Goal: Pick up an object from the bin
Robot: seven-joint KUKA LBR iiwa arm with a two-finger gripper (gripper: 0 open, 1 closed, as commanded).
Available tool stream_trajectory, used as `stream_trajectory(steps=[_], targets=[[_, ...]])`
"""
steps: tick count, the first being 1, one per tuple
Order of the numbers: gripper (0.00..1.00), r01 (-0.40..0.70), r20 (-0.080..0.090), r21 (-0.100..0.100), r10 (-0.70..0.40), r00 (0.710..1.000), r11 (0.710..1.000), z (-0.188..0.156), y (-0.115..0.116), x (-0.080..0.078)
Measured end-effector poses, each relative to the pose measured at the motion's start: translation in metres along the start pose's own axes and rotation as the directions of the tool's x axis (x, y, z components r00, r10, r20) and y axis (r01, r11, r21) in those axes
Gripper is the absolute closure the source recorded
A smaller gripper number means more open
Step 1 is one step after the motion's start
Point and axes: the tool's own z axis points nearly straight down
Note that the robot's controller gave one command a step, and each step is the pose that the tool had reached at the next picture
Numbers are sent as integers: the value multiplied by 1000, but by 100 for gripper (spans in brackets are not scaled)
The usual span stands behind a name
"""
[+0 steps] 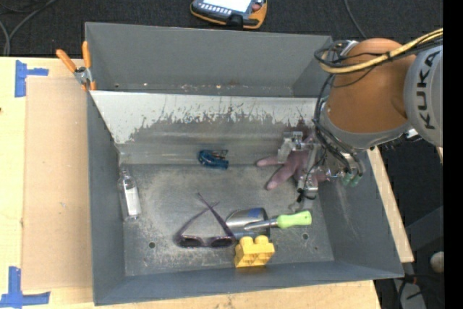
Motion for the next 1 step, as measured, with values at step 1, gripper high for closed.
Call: stream_trajectory(steps=[1], targets=[[0,0,0,0,0,1000,1000,0,0,0]])
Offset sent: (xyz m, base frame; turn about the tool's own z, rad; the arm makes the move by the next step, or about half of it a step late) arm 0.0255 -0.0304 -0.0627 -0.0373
